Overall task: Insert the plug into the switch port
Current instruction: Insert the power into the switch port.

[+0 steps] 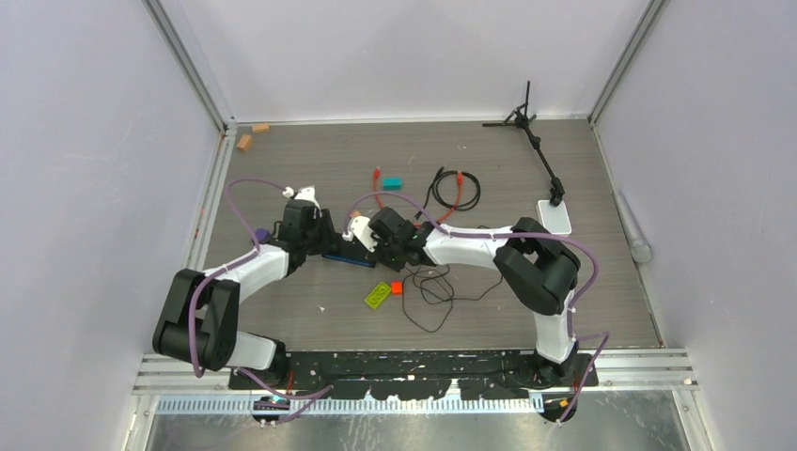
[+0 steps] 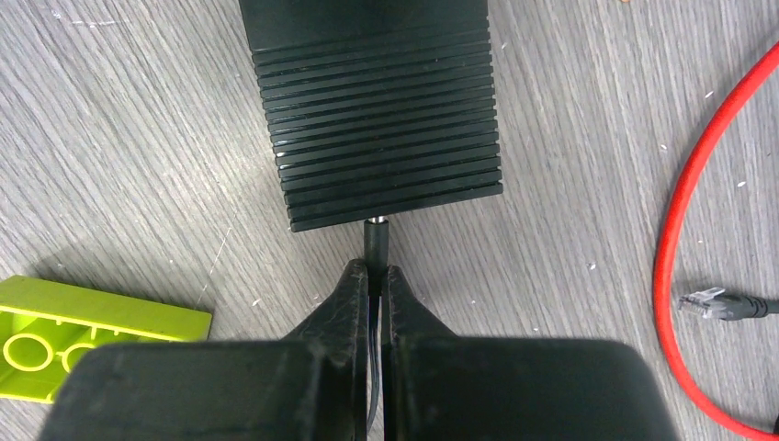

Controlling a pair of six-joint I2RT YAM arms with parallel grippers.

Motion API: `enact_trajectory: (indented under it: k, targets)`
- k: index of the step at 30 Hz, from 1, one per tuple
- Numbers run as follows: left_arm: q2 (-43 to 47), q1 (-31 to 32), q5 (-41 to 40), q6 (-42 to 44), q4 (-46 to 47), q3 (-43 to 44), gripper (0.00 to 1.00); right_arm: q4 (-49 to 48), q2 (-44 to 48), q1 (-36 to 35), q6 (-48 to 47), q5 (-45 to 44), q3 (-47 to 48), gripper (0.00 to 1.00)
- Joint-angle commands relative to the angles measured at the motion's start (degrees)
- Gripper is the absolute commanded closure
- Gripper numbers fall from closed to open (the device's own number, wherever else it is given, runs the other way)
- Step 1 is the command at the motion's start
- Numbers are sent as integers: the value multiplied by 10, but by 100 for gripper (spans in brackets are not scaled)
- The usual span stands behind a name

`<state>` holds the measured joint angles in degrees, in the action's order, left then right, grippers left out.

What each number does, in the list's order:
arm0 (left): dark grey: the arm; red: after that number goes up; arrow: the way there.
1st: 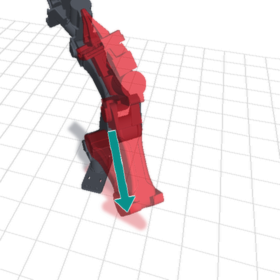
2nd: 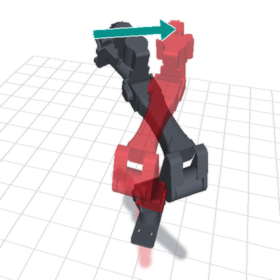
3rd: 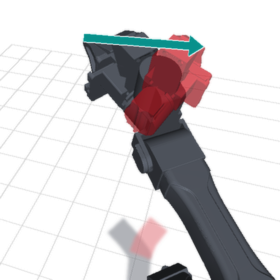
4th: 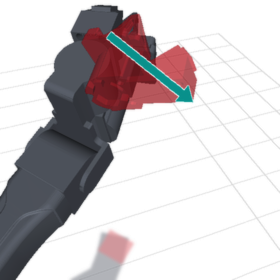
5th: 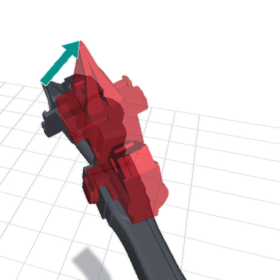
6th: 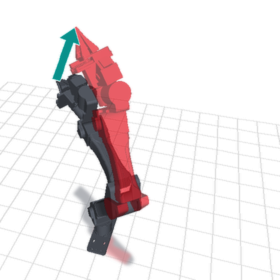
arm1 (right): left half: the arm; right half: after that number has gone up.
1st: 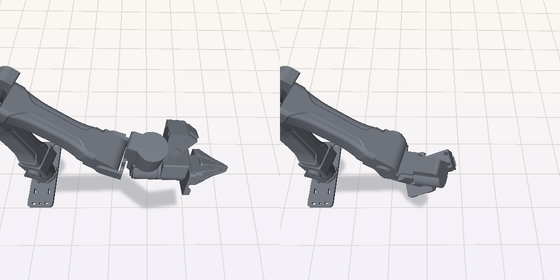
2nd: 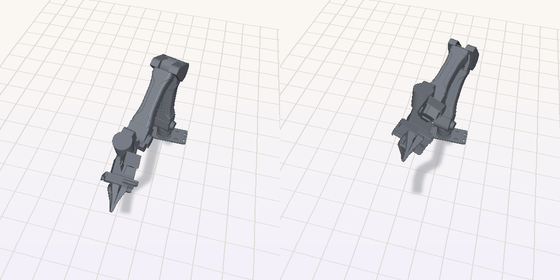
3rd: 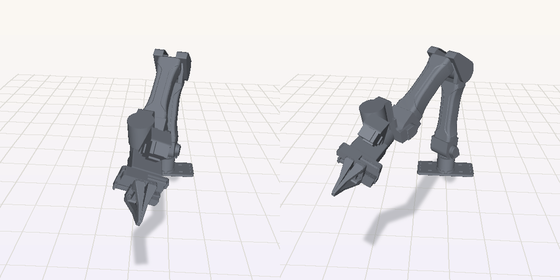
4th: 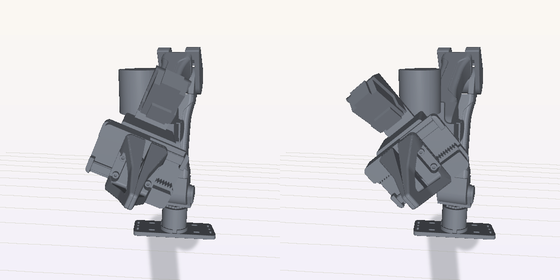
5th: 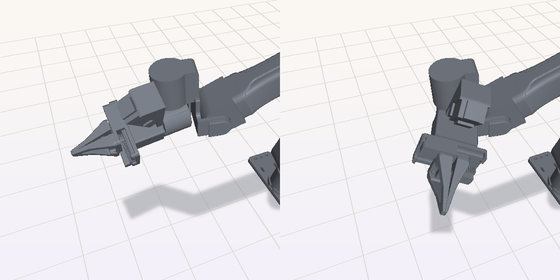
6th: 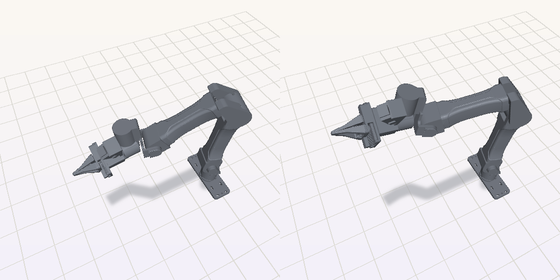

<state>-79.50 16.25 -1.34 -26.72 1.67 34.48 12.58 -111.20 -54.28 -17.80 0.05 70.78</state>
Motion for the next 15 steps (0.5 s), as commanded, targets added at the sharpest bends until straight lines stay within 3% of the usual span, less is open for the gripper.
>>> enact_trajectory:
  k: [1,15]
  targets:
    - [-3,17,90,-5,5,-5,56,-48,16,-12,21,20,-7,100]
    - [-49,25,176,-5,44,0,55,-98,-20,-11,22,61,69,100]
